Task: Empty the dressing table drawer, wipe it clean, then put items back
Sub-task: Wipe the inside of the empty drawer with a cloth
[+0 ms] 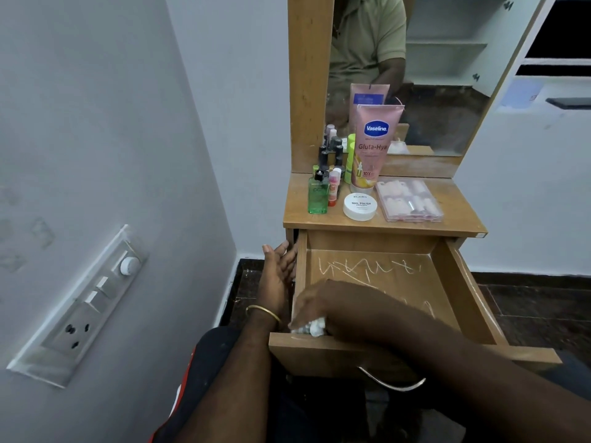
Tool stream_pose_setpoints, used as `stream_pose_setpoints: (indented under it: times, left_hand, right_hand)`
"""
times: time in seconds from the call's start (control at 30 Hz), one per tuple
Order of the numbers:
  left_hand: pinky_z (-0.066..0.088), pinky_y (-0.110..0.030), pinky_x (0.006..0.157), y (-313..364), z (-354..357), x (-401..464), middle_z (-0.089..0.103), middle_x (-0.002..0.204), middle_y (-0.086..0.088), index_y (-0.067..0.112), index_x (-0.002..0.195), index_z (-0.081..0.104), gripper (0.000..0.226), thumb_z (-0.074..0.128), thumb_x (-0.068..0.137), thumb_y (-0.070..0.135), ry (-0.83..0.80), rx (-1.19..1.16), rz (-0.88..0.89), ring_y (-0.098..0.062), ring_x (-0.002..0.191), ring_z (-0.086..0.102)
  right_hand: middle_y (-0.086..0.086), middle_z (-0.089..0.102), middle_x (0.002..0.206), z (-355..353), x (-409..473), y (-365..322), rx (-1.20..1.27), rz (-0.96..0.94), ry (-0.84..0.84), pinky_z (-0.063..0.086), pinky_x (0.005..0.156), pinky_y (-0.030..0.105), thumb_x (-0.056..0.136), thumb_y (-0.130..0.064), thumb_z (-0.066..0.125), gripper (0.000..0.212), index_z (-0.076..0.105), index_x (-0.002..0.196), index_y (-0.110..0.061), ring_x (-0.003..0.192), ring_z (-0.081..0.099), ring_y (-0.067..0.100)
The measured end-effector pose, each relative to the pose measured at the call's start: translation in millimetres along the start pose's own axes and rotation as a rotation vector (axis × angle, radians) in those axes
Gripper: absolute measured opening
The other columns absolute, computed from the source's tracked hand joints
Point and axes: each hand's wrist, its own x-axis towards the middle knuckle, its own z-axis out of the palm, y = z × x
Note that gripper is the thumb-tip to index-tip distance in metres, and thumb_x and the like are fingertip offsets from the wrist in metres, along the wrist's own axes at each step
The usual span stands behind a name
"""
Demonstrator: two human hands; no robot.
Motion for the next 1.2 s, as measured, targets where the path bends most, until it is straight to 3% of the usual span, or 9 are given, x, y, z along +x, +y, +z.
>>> stream_pose_setpoints:
  times: [0.07,0.2,0.43,0.6,0.77,0.9,1.0,1.1,1.2]
  left_hand:
    - [0.035,-0.047,0.114,-1,-1,-1,0.059,0.138,-0.003,0.016,0.146,0.041,0.090,0.022,0.081,0.075,0.007,0.002,0.004,-0.019,0.126,0.055]
    - [0.037,-0.047,0.112,-3,-2,2,0.065,0.127,0.000,0.014,0.145,0.042,0.082,0.015,0.091,0.069,0.027,-0.030,-0.006,-0.020,0.122,0.058]
    - [0.038,-0.045,0.112,-1,-2,2,0.062,0.133,-0.005,0.012,0.145,0.042,0.085,0.015,0.090,0.071,0.050,-0.045,-0.032,-0.021,0.121,0.058]
    - [0.040,-0.049,0.110,0,-2,0,0.057,0.137,-0.013,0.008,0.143,0.043,0.081,0.015,0.093,0.066,0.060,-0.079,-0.045,-0.030,0.122,0.058]
    - [0.048,-0.035,0.098,-1,-1,-1,0.065,0.128,-0.009,0.010,0.141,0.047,0.080,0.013,0.094,0.065,0.077,0.028,0.012,-0.021,0.113,0.064]
    - [0.048,-0.036,0.098,0,-1,-1,0.065,0.129,-0.008,0.011,0.142,0.047,0.092,0.019,0.080,0.073,0.077,0.042,0.014,-0.021,0.114,0.064]
    - [0.049,-0.037,0.098,0,-1,0,0.063,0.131,-0.009,0.011,0.141,0.047,0.094,0.021,0.077,0.074,0.066,-0.004,0.000,-0.022,0.115,0.063]
    - [0.043,-0.044,0.106,0,-1,1,0.064,0.130,-0.007,0.013,0.141,0.047,0.095,0.020,0.076,0.076,0.058,0.018,0.016,-0.022,0.119,0.061]
    - [0.045,-0.040,0.103,-1,-1,3,0.063,0.132,-0.008,0.013,0.142,0.047,0.096,0.018,0.076,0.076,0.067,0.035,0.023,-0.021,0.120,0.059]
  right_hand:
    - [0.003,0.070,0.105,-2,-11,6,0.044,-0.011,-0.010,0.045,0.079,0.016,0.088,-0.006,0.060,0.030,0.076,0.112,-0.014,0.094,0.062,0.010]
    - [-0.011,0.060,0.117,3,-16,8,-0.126,-0.058,0.097,0.043,0.077,0.025,0.091,-0.017,0.063,0.037,0.068,0.121,-0.038,0.109,0.053,0.009]
    - [0.000,0.059,0.124,-1,-1,5,-0.226,-0.066,0.027,0.044,0.082,0.029,0.091,-0.016,0.064,0.037,0.067,0.125,-0.029,0.115,0.052,0.020]
    - [0.000,0.058,0.127,-1,20,29,-0.368,0.055,0.182,0.053,0.083,0.038,0.084,-0.008,0.068,0.044,0.067,0.122,-0.030,0.111,0.057,0.023]
    - [0.000,0.052,0.129,-16,39,47,-0.411,0.220,0.285,0.051,0.082,0.038,0.089,-0.013,0.063,0.040,0.065,0.126,-0.029,0.113,0.052,0.024]
    - [-0.001,0.054,0.121,-14,42,48,-0.323,0.242,0.281,0.043,0.078,0.028,0.089,-0.012,0.065,0.041,0.064,0.127,-0.027,0.109,0.050,0.019]
    - [-0.003,0.057,0.112,-4,23,40,-0.177,0.129,0.173,0.037,0.076,0.023,0.087,-0.011,0.070,0.037,0.070,0.120,-0.025,0.097,0.048,0.009]
    - [0.003,0.063,0.109,6,-1,26,0.054,0.011,0.020,0.049,0.080,0.032,0.086,-0.005,0.065,0.030,0.076,0.108,-0.021,0.096,0.058,0.015]
    - [-0.006,0.062,0.110,11,-2,27,0.121,0.041,0.011,0.053,0.085,0.041,0.086,-0.004,0.066,0.035,0.076,0.095,-0.036,0.102,0.058,0.014]
